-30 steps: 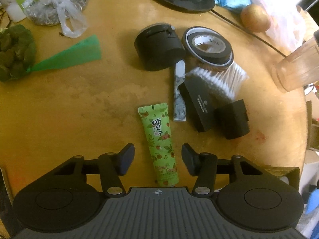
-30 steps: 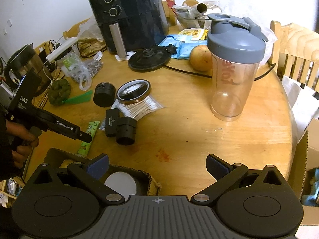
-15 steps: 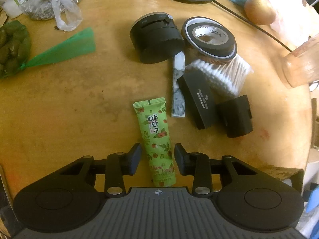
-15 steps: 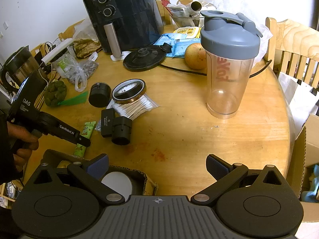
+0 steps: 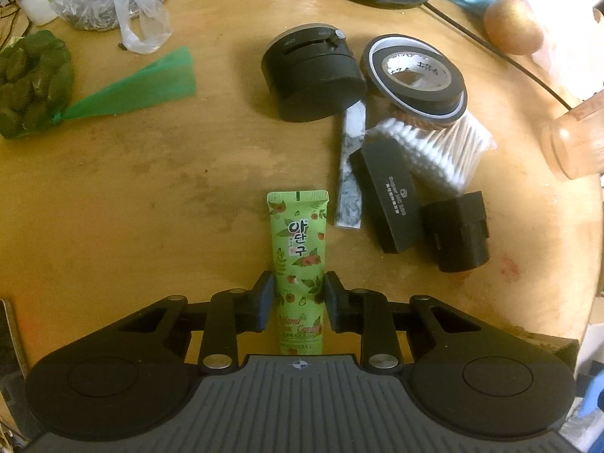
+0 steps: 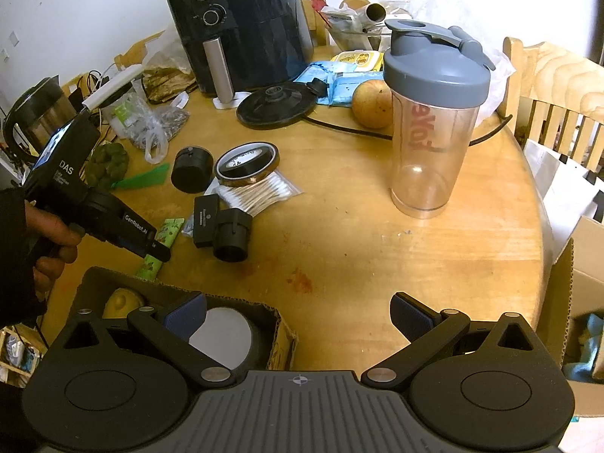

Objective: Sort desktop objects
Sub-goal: 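Grasp the green tube with Korean text with the left gripper, then lift the green tube with the left gripper while the right gripper reaches toward the black square case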

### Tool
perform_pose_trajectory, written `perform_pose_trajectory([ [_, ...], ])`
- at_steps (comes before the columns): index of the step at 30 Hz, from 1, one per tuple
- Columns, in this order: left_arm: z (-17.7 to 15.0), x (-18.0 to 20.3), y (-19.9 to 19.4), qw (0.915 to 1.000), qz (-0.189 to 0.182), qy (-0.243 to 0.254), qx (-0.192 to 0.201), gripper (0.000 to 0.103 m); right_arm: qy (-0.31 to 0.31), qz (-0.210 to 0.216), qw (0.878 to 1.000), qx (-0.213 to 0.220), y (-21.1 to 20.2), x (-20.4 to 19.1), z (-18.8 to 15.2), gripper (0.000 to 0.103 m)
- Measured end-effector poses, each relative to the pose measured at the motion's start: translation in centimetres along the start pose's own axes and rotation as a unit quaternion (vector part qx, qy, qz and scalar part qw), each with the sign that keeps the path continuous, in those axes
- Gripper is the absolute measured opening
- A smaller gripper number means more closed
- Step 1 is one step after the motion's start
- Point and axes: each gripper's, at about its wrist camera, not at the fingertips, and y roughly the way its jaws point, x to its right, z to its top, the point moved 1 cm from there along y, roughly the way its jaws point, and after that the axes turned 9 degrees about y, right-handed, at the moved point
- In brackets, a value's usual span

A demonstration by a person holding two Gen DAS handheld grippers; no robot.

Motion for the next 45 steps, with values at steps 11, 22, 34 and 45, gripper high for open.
perform_pose_trajectory([
  [11,-1.6,-1.2,-3.3,0.9971,-0.022,-0.001,0.073,0.027,0.008,0.000,1.000,0.002,-1.0,0.8,-0.4,0.103],
  [22,-2.6,-0.2,-9.2,0.9870,-0.019,-0.002,0.160,0.027,-0.022,0.015,1.000,0.003,-0.8,-0.3,0.5,0.103],
  [34,-5.1,-0.9,-13.2,0.9771,-0.026,-0.022,0.210,0.027,-0.075,-0.011,0.996,-0.035,0.7,-2.0,1.9,0.103],
  [45,-7.6,-0.5,-14.9,0.9732,-0.034,-0.040,0.224,0.027,-0.100,-0.049,0.994,-0.017,2.4,-3.2,2.9,0.103],
])
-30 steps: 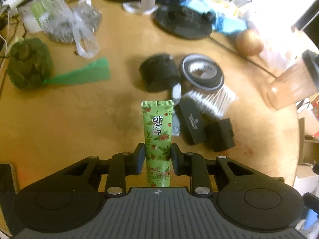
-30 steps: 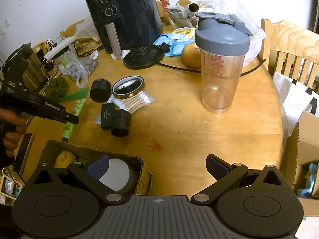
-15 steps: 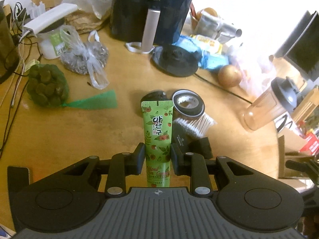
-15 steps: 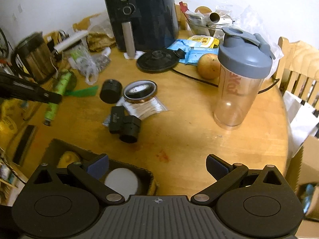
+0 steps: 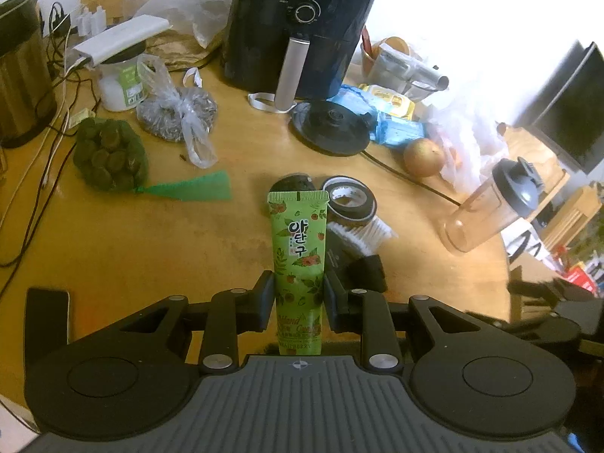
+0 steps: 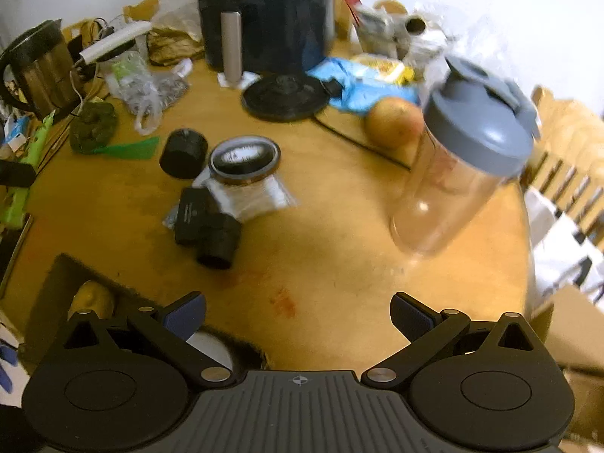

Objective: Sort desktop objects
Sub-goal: 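Lift the green tube with the left gripper while the right gripper reaches toward the black square case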

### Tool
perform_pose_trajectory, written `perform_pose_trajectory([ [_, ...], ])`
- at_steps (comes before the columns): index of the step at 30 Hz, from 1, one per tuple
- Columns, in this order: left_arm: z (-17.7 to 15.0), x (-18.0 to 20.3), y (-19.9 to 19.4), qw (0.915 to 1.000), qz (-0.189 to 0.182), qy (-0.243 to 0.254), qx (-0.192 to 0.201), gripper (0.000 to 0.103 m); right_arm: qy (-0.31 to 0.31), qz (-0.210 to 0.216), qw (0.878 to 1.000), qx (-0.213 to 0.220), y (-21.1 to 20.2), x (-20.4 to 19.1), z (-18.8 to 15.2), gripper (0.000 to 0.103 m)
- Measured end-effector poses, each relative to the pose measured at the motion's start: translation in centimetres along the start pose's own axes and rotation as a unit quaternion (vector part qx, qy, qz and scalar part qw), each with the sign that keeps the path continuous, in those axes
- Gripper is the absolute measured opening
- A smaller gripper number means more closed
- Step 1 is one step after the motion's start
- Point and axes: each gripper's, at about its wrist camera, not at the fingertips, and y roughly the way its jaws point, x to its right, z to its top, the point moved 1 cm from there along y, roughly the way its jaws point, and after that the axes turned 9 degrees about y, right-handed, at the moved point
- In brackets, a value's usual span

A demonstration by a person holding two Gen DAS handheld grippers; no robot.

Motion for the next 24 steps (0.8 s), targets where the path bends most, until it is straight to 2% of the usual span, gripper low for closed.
perform_pose_trajectory([
  [4,-0.6,0.5,-0.7,1.0000,-0.005,-0.004,0.003,0.027,-0.015,0.014,1.000,-0.004,0.8,0.0,0.6,0.103],
  [8,-1.0,0.8,-1.3,1.0000,-0.006,-0.003,0.005,0.027,0.002,0.040,0.998,-0.048,2.1,0.4,1.7,0.103],
  [19,-1.5,1.5,-1.4,0.9996,-0.015,-0.021,0.009,0.027,0.012,0.105,0.993,-0.056,5.2,-0.3,3.2,0.102],
  [24,-1.7,1.6,-1.1,0.9994,-0.021,-0.027,0.008,0.027,0.018,0.121,0.991,-0.060,6.6,-0.7,4.2,0.101],
])
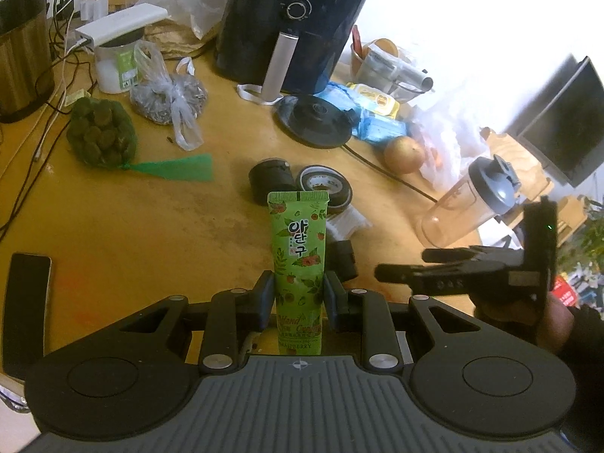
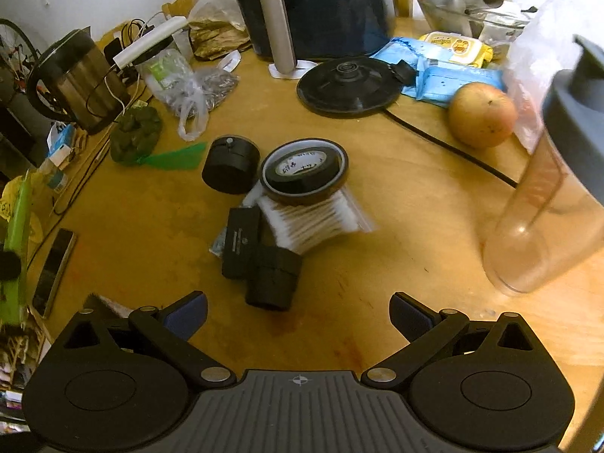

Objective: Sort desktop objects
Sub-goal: 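Lift the green tube with the left gripper while the right gripper reaches toward the black square case, then grasp the black square case with the right gripper while the left holds the green tube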

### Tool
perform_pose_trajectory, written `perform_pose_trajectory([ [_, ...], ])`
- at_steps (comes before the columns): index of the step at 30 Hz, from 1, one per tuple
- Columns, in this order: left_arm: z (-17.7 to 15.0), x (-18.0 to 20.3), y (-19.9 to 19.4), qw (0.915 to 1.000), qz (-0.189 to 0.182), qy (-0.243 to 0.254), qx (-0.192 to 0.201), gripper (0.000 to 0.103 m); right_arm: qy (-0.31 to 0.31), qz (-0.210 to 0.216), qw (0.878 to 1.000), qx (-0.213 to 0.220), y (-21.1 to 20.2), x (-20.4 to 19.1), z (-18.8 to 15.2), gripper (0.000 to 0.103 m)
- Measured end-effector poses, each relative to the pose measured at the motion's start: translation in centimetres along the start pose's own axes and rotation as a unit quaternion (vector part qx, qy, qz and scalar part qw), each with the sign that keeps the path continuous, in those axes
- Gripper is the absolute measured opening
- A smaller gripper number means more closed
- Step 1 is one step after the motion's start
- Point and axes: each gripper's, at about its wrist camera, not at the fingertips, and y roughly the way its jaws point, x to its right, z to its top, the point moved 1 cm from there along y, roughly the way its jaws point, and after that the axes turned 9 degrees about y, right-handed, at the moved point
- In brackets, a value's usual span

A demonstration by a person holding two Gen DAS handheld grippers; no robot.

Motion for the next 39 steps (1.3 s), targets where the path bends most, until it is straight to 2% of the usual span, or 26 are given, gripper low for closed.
perform_pose_trajectory([
  [6,-0.1,-0.6,0.3,0.9999,0.003,-0.010,-0.006,0.027,0.011,0.019,1.000,-0.008,1.6,0.0,0.9,0.100],
  [9,0.1,-0.8,0.5,0.9998,0.007,-0.015,-0.009,0.027,0.015,0.025,0.999,-0.014,2.3,0.1,1.3,0.095],
  [18,0.5,-1.1,1.4,0.9996,0.009,-0.019,-0.020,0.027,0.027,0.039,0.998,-0.036,4.5,0.4,2.1,0.090],
  [26,1.0,-1.2,2.0,0.9993,0.012,-0.020,-0.029,0.027,0.022,0.045,0.996,-0.075,6.8,-0.4,1.8,0.074],
  [29,1.1,-1.1,2.3,0.9992,0.012,-0.021,-0.033,0.027,0.021,0.040,0.995,-0.086,7.4,-0.7,1.4,0.059],
  [30,1.1,-1.1,2.3,0.9991,0.012,-0.021,-0.034,0.027,0.021,0.039,0.995,-0.088,7.5,-0.7,1.3,0.049],
  [31,1.1,-1.0,2.3,0.9991,0.012,-0.020,-0.034,0.027,0.021,0.037,0.995,-0.089,7.5,-0.7,1.2,0.044],
  [39,1.0,-0.7,2.3,0.9992,0.012,-0.018,-0.035,0.027,-0.001,0.030,0.998,-0.055,5.5,-1.1,0.8,0.042],
])
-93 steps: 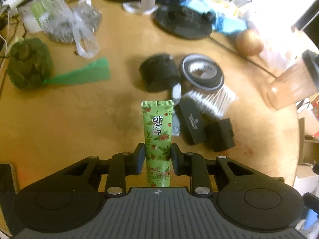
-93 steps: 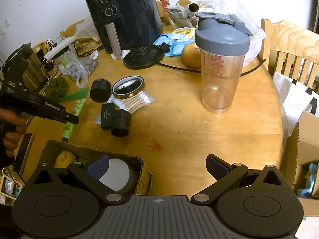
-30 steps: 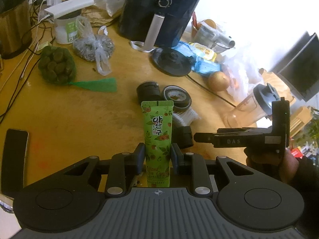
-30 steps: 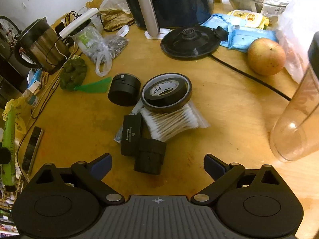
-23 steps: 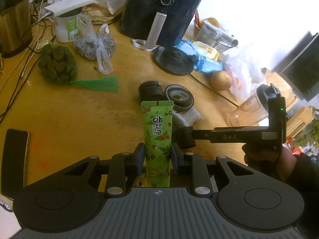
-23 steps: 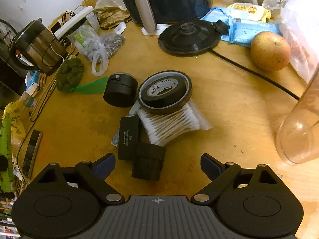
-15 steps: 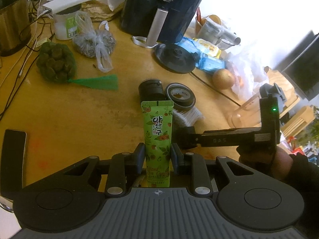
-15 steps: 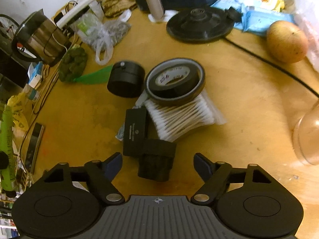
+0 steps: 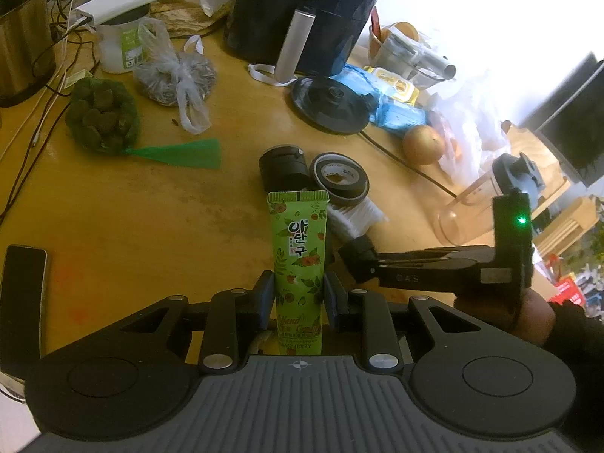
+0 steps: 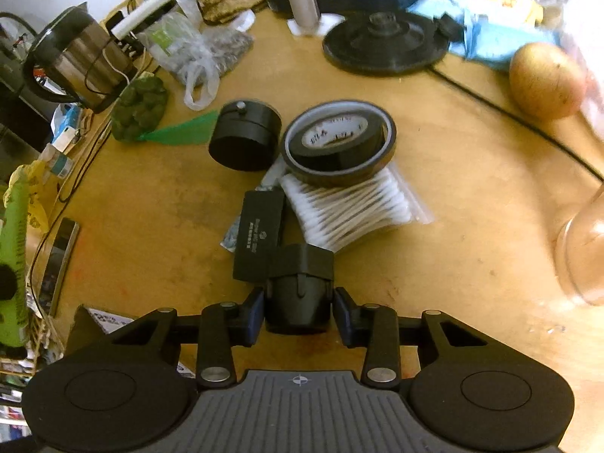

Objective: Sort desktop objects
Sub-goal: 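Grasp the black square case with the right gripper while the left holds the green tube, then lower the green tube into the box with the left gripper while the right carries the black case toward it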

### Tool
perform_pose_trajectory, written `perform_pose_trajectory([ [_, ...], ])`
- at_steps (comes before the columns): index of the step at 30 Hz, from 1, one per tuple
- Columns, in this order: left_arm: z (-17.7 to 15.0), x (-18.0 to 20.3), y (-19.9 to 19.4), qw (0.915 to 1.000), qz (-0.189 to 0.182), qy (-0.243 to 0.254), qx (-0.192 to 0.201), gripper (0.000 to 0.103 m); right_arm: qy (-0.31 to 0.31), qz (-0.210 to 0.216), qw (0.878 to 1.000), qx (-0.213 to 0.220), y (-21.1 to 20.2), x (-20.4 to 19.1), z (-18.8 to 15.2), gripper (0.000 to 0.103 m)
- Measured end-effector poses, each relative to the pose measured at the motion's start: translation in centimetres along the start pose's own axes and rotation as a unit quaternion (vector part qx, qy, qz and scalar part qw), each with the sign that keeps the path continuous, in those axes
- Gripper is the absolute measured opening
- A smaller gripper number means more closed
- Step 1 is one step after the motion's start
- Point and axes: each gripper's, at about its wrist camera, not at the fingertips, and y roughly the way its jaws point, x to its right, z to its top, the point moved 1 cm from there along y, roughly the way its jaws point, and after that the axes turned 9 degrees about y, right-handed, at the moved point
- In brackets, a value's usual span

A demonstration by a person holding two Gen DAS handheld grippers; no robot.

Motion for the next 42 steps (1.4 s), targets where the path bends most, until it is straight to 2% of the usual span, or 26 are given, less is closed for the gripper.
perform_pose_trajectory([
  [9,-0.5,0.5,-0.5,1.0000,-0.002,0.006,0.005,0.027,-0.015,-0.005,0.999,0.052,-3.1,-0.2,-1.0,0.042],
  [23,-1.4,1.7,-1.7,0.9996,-0.009,0.023,0.016,0.027,0.037,0.022,0.992,0.120,-9.1,0.5,-3.1,0.041],
  [28,-2.1,1.5,-1.7,0.9995,-0.011,0.028,0.008,0.027,0.052,0.028,0.988,0.140,-11.5,0.8,-4.0,0.041],
  [35,-3.4,1.2,-1.7,0.9994,-0.014,0.030,-0.008,0.027,0.070,0.035,0.985,0.155,-13.8,0.9,-5.7,0.041],
  [42,-4.0,1.4,-1.1,0.9980,-0.022,0.052,-0.027,0.027,0.078,0.043,0.985,0.150,-14.3,0.6,-7.5,0.042],
])
